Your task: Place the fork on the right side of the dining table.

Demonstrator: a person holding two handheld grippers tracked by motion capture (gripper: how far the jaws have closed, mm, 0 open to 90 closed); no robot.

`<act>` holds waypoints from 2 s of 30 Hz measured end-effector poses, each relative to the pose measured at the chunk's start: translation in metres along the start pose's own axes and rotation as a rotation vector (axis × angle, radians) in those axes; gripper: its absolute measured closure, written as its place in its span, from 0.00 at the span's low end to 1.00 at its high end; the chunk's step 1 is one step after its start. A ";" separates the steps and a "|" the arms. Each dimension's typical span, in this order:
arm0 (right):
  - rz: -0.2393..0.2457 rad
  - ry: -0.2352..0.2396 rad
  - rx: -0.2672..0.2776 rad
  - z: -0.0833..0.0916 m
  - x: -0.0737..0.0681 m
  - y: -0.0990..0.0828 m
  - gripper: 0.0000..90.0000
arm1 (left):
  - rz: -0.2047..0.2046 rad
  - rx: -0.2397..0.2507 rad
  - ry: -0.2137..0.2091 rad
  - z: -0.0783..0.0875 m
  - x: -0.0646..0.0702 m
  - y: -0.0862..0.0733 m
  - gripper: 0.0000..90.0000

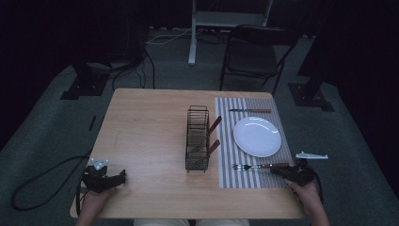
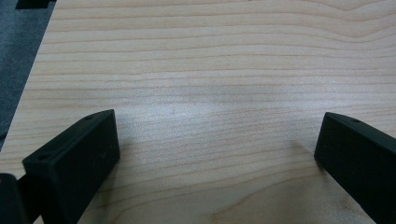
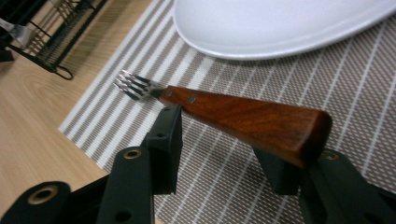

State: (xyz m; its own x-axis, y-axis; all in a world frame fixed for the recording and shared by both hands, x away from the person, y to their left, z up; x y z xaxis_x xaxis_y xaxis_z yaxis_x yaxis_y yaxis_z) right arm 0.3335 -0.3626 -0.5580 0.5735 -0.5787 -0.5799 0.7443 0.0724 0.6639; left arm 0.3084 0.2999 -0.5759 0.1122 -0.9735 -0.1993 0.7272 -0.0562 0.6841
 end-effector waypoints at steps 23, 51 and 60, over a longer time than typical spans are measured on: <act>-0.004 -0.121 -0.064 0.001 0.006 -0.004 0.51 | 0.001 -0.001 0.002 0.000 0.000 0.000 0.00; 0.011 -0.425 0.137 -0.020 -0.028 -0.032 0.19 | 0.003 -0.001 0.002 0.000 0.000 0.000 0.00; 0.043 -0.544 0.104 -0.025 -0.035 -0.040 0.14 | 0.001 -0.002 0.001 0.001 0.000 -0.001 0.00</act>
State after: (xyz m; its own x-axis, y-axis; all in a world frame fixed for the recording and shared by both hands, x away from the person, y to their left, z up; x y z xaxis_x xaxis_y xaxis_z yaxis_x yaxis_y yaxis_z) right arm 0.2923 -0.3250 -0.5765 0.3226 -0.9152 -0.2417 0.6705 0.0407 0.7408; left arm 0.3073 0.2998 -0.5758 0.1137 -0.9732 -0.1997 0.7283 -0.0551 0.6830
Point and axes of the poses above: each handheld gripper's, and its own axes: z roughly backward along the jaws, y roughly out of its top, x roughly to its right, the point moved 4 cm from there along -z, roughly forward along the jaws, and after that the axes turned 15 degrees about y, right-handed, at the moved point
